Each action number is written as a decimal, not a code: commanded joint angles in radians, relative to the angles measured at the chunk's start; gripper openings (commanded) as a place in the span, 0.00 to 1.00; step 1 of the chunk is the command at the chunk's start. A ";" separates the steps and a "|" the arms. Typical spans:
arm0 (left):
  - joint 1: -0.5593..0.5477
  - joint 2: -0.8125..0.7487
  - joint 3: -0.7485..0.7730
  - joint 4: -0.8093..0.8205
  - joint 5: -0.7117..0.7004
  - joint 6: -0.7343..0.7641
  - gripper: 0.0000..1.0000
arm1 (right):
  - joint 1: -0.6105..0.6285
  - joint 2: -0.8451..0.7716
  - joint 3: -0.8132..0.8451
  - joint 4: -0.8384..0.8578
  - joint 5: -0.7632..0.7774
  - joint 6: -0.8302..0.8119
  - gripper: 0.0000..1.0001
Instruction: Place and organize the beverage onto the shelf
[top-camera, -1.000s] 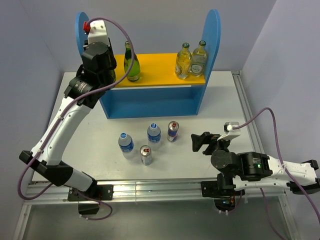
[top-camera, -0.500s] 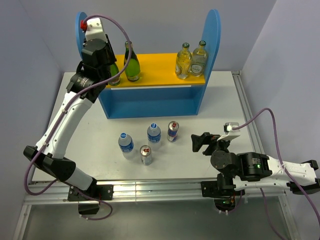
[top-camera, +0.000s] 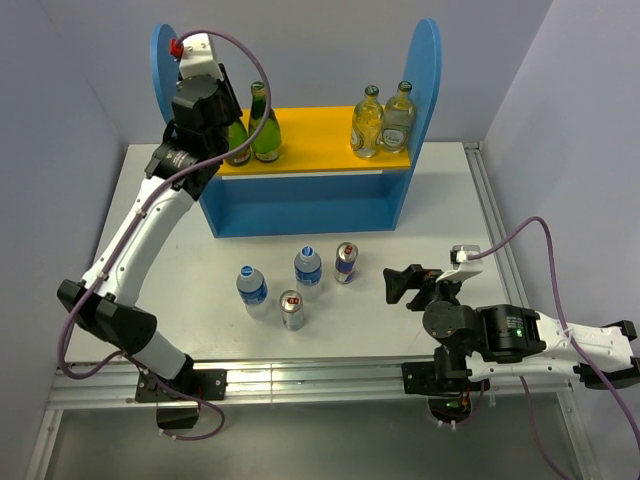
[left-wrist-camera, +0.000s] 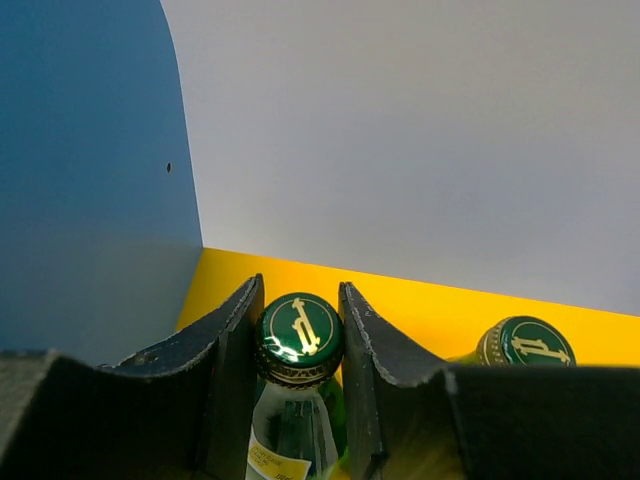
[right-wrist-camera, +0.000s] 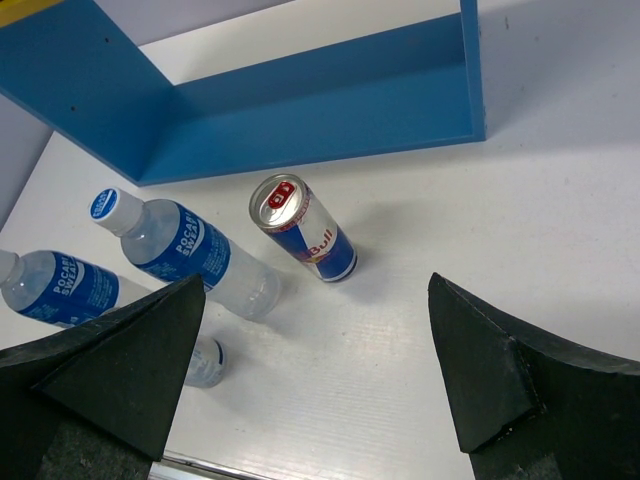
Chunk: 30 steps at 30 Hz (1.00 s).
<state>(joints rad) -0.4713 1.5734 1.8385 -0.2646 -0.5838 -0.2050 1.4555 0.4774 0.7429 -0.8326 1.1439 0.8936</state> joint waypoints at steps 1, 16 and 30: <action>-0.001 0.008 0.031 0.081 0.045 -0.022 0.09 | 0.008 -0.013 -0.014 -0.005 0.033 0.025 0.99; -0.003 -0.077 -0.001 0.021 0.072 -0.016 0.87 | 0.006 -0.002 -0.016 -0.016 0.040 0.041 0.99; -0.092 -0.582 -0.462 -0.318 0.134 -0.229 0.89 | 0.006 -0.003 -0.011 -0.010 0.030 0.031 0.99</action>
<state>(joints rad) -0.5331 1.0622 1.4792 -0.4599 -0.4870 -0.3405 1.4555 0.4751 0.7269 -0.8425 1.1439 0.9039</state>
